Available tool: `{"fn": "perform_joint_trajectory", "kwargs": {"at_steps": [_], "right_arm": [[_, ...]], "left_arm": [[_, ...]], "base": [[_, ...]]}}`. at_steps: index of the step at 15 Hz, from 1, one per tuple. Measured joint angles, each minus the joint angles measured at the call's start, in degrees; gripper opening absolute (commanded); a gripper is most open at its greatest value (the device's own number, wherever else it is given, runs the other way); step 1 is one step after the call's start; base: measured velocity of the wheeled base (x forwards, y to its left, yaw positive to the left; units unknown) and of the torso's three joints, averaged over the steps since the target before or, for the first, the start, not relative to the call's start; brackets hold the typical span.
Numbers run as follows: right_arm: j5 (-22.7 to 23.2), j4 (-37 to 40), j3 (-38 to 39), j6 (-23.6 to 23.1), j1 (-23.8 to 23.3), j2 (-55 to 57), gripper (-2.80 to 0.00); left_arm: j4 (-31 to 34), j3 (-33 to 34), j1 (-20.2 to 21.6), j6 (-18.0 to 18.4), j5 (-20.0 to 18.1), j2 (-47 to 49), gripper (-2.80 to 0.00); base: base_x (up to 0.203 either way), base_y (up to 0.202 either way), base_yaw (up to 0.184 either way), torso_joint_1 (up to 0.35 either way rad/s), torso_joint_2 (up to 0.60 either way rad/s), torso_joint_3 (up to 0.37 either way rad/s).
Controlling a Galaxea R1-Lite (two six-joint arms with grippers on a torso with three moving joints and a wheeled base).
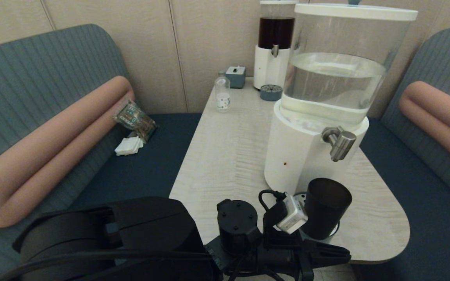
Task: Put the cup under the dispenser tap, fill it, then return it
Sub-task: Place it under the water dispenser
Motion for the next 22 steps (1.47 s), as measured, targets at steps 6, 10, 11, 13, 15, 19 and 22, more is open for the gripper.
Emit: {"fn": "perform_joint_trajectory", "kwargs": {"at_steps": [6, 10, 11, 13, 15, 19, 22], "right_arm": [[0.0, 0.0, 0.0, 0.0, 0.0, 0.0, -2.80], [0.0, 0.0, 0.0, 0.0, 0.0, 0.0, -2.80], [0.0, 0.0, 0.0, 0.0, 0.0, 0.0, -2.80], [0.0, 0.0, 0.0, 0.0, 0.0, 0.0, -2.80], [0.0, 0.0, 0.0, 0.0, 0.0, 0.0, -2.80], [0.0, 0.0, 0.0, 0.0, 0.0, 0.0, -2.80], [0.0, 0.0, 0.0, 0.0, 0.0, 0.0, -2.80]], "left_arm": [[0.0, -2.2, 0.6, -0.1, 0.8, 1.9, -2.80], [0.0, -2.3, 0.6, -0.1, 0.8, 2.6, -2.80], [0.0, -2.4, 0.7, -0.3, 0.8, 2.6, -2.80], [0.0, -3.0, 0.9, -0.4, 1.3, 2.9, -2.80], [0.0, -3.8, 1.1, -0.5, 2.1, 3.4, -2.80], [0.0, -5.0, 1.5, -0.5, 2.7, 4.4, -2.80], [0.0, -5.6, 1.7, -0.6, 3.3, 4.9, -2.80]], "base": [[0.000, 0.000, 0.000, 0.000, 0.00, 0.000], [0.000, 0.000, 0.000, 0.000, 0.00, 0.000], [0.000, 0.000, 0.000, 0.000, 0.00, 0.000], [0.000, 0.000, 0.000, 0.000, 0.00, 0.000], [0.000, 0.000, 0.000, 0.000, 0.00, 0.000], [0.000, 0.000, 0.000, 0.000, 0.00, 0.000], [0.000, 0.000, 0.000, 0.000, 0.00, 0.000]]}}
